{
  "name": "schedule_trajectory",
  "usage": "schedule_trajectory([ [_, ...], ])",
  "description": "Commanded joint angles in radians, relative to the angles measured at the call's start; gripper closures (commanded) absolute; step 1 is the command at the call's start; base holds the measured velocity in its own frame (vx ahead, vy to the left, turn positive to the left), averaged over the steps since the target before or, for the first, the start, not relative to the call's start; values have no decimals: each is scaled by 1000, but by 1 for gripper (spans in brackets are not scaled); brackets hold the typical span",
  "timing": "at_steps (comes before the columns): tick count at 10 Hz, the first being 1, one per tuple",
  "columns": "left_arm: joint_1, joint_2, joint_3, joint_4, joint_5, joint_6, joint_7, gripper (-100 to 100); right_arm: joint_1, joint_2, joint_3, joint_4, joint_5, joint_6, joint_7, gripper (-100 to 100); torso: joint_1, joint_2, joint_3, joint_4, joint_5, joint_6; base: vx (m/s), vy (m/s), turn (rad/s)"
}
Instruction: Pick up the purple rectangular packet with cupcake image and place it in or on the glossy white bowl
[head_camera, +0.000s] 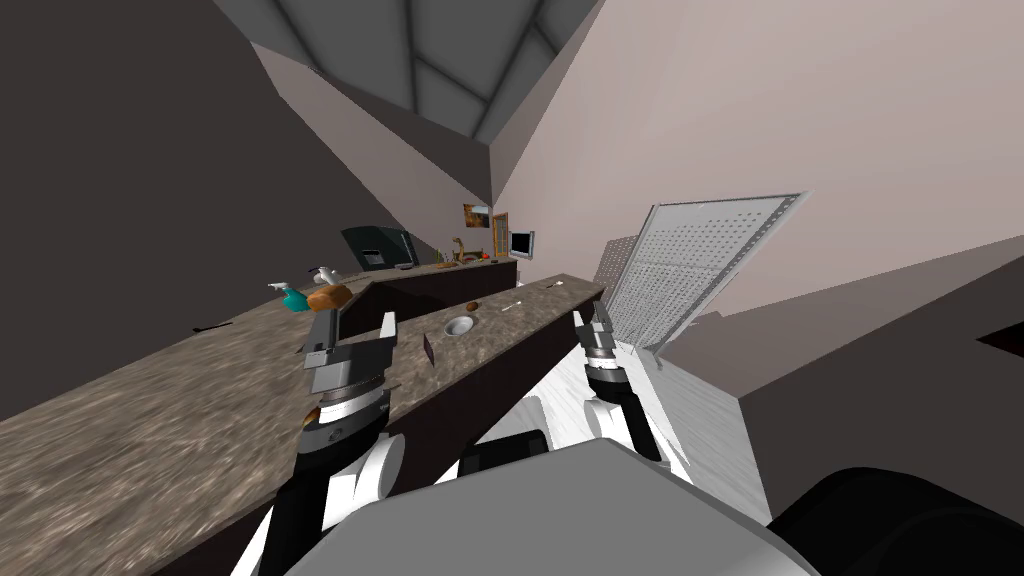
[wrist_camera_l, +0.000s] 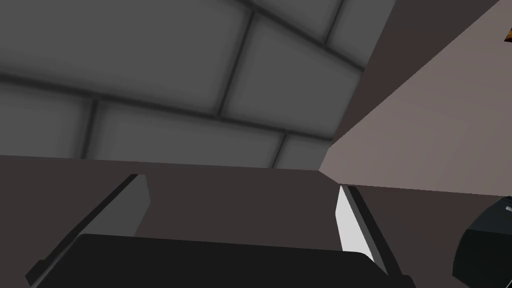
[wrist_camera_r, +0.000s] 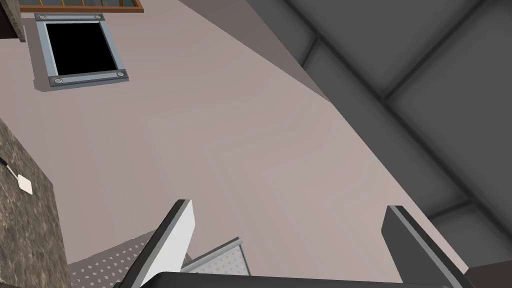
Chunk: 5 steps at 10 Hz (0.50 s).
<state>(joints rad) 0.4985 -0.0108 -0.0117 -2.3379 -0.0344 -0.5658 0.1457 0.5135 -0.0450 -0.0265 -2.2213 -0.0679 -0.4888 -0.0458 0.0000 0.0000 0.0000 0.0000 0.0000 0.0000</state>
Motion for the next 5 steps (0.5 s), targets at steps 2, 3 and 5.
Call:
schedule_trajectory([
  [2,-5,68,1,18,24,12,19,-100,0,0,0,0,0,0,0,0,0,0,0,0,0,0,6,0,41],
  [3,-7,88,1,26,36,18,28,-100,0,0,0,0,0,0,0,0,0,-1,0,0,0,0,11,-3,35],
  [5,-16,134,0,59,78,41,62,-100,0,0,0,0,0,0,0,0,0,-1,-1,0,0,0,20,-6,57],
])
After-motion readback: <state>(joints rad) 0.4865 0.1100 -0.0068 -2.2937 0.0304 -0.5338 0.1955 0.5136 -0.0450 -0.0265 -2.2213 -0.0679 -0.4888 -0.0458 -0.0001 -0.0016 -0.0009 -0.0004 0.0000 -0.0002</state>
